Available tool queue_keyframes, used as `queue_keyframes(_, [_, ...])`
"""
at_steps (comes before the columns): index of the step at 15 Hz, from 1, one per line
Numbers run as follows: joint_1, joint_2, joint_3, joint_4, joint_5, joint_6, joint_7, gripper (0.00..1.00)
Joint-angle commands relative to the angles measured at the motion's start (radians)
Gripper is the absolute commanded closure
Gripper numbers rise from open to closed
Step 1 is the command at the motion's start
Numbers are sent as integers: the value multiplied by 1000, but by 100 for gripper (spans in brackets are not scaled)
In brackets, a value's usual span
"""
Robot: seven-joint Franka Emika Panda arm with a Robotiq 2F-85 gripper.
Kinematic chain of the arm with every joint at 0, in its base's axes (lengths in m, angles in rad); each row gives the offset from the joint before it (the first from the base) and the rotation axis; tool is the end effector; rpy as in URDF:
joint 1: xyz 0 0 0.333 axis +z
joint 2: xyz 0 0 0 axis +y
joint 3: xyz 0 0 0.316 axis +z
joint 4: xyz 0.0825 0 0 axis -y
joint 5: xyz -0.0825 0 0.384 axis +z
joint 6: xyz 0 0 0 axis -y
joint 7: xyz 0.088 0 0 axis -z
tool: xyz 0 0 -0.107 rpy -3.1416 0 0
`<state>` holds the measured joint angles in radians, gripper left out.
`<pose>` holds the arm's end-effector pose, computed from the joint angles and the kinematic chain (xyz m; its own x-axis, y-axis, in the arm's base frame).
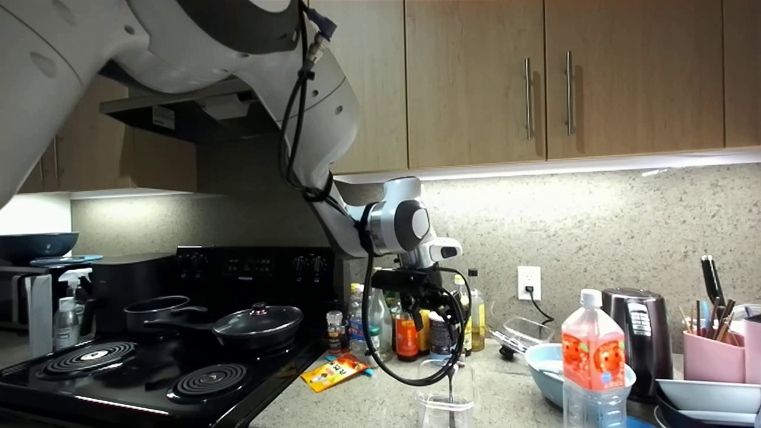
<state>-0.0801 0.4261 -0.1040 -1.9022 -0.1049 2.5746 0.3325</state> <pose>0.6430 -0.1132 0.3016 0.8824 -0.3894 0.2641 -0.4122 -0.9105 0.0345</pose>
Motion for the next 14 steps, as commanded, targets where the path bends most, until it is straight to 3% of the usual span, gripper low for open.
queue_keyframes(1, [-16, 107, -12, 133, 63, -175, -64, 0])
queue_keyframes(2, [9, 126, -45, 161, 28, -251, -10, 0])
queue_keyframes(3, [8, 85, -32, 91, 36, -146, -26, 0])
queue_keyframes(5, [6, 120, -44, 139, 33, -215, -23, 0])
queue_keyframes(14, [-28, 303, -22, 330, 61, -291, -88, 0])
